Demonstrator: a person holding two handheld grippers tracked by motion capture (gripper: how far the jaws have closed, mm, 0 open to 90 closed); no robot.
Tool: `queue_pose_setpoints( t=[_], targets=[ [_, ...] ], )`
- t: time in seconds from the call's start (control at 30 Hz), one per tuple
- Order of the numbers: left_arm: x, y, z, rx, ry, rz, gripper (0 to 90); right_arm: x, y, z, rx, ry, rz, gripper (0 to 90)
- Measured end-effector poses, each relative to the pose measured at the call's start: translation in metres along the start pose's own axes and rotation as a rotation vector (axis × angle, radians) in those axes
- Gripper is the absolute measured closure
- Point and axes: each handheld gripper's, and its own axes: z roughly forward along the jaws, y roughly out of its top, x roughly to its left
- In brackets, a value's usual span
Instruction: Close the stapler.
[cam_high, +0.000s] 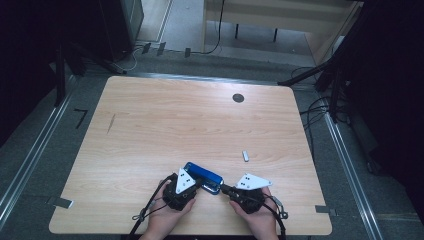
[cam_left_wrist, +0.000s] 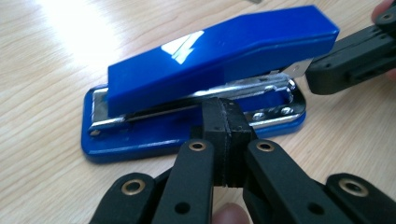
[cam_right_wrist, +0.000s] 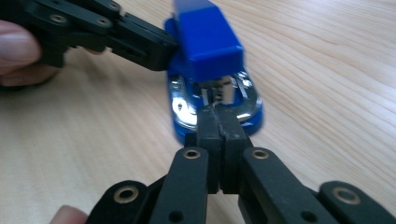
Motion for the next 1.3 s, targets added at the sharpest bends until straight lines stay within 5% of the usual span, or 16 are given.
queue_pose_setpoints(
  t=[0.27, 0.47, 1.3],
  targets=[
    [0.002, 0.002, 0.005, 0.021, -0.038, -0.020, 90.0, -0.003, 0.003, 0.000, -0.009, 0.007, 0.019, 90.0],
    [-0.001, 0.003, 0.005, 0.022, -0.012, 0.002, 90.0, -0.003, 0.004, -0.001, -0.018, 0.004, 0.020, 90.0],
    [0.000, 0.003, 0.005, 0.036, -0.029, -0.007, 90.0, 0.002, 0.014, -0.010, -0.097, 0.020, 0.023, 90.0]
  ],
)
